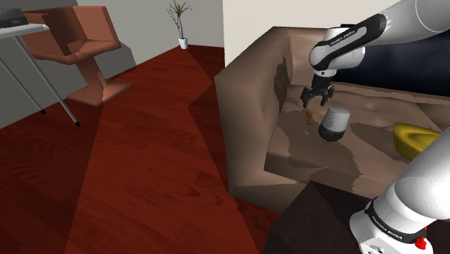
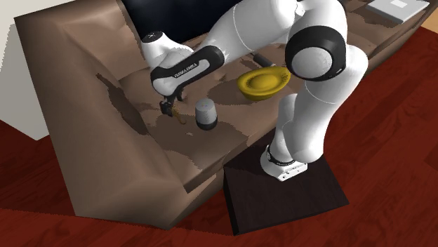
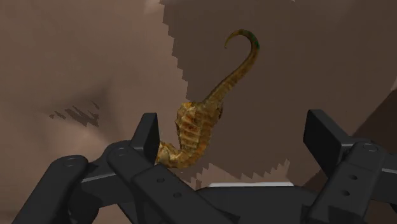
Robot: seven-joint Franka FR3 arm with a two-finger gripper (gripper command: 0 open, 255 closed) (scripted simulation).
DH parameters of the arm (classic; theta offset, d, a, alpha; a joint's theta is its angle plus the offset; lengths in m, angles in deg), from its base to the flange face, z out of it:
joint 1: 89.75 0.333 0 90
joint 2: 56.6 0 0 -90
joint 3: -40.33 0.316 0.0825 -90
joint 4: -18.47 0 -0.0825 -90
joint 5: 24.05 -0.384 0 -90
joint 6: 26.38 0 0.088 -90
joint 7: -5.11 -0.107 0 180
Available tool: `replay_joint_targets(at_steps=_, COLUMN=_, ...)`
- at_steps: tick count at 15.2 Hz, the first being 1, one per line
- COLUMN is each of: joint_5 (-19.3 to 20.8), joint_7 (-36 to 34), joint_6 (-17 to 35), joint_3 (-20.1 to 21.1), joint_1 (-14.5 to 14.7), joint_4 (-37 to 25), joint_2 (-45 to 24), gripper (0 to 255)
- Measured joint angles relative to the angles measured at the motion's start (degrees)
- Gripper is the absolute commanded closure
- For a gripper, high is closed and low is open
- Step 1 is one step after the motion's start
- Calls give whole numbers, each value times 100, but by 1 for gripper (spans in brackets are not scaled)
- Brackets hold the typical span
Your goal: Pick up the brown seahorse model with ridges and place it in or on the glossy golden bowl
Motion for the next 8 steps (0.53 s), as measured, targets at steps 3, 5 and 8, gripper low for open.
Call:
replay_joint_targets(at_steps=3, joint_5=-398, joint_7=-187, joint_6=432, joint_3=-119, joint_1=-122, joint_4=-165, joint_2=-525, gripper=0)
replay_joint_targets(at_steps=5, joint_5=-510, joint_7=-198, joint_6=632, joint_3=-121, joint_1=-137, joint_4=-113, joint_2=-667, gripper=0)
replay_joint_targets(at_steps=8, joint_5=-641, joint_7=-124, joint_6=857, joint_3=-107, joint_1=-154, joint_4=-56, joint_2=-849, gripper=0)
